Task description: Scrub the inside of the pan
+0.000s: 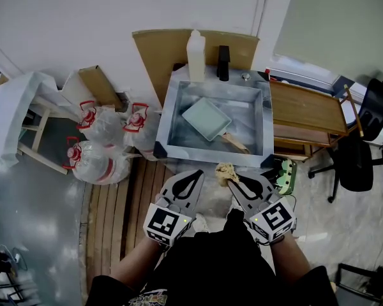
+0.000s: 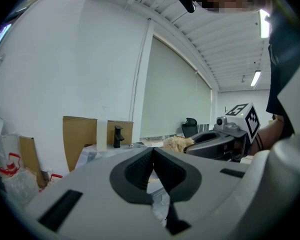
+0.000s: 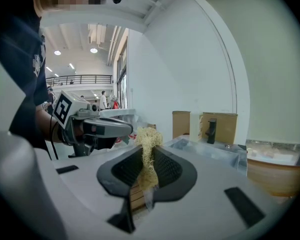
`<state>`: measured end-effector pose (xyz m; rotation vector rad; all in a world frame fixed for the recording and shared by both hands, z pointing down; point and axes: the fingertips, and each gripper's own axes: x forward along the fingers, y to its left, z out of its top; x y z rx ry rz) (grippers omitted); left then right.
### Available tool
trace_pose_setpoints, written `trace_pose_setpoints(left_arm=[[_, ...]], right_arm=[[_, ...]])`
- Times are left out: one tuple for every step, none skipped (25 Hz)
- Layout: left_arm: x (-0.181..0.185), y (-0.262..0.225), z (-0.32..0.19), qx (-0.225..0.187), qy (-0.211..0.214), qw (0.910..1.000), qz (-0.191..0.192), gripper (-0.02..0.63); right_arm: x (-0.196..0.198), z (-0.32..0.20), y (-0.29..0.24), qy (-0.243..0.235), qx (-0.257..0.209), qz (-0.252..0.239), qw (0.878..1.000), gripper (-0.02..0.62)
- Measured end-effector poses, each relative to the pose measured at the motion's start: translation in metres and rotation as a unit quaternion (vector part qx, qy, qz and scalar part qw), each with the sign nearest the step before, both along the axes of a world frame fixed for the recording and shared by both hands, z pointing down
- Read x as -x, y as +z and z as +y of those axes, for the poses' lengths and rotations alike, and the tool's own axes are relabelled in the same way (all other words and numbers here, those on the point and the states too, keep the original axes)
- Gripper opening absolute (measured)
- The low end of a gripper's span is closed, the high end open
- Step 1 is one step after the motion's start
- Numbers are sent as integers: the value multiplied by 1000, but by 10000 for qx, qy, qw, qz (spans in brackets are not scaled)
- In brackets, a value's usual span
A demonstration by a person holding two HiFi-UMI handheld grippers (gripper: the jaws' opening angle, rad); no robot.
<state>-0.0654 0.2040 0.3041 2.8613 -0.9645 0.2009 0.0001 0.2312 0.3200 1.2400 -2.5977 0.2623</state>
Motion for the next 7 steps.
trace_pose_setpoints(left_arm=[[0,-1,1,-7,6,10000,0,9],[0,-1,1,-16,11,10000,-2,9],[0,-2,2,-22,13,10000,-2,9],[0,-2,2,-23,11,10000,0,9],[0,-3,3,-21,8,10000,3,9],[0,-3,3,-17,5,10000,5,9],[0,-3,4,-13,2,10000,7,9]], right_arm=[[0,1,-1,5,-8,1,10000,67],[-1,1,-1,11,-15,4,10000,67],[-1,1,-2,18,-19,6,10000,67],[-1,2,-3,24,-22,7,10000,67],[-1,2,-3,28,-23,8,10000,67],[-1,3,-3,32,-24,9,10000,67],[-1,4,-4,36,-24,10,10000,67]])
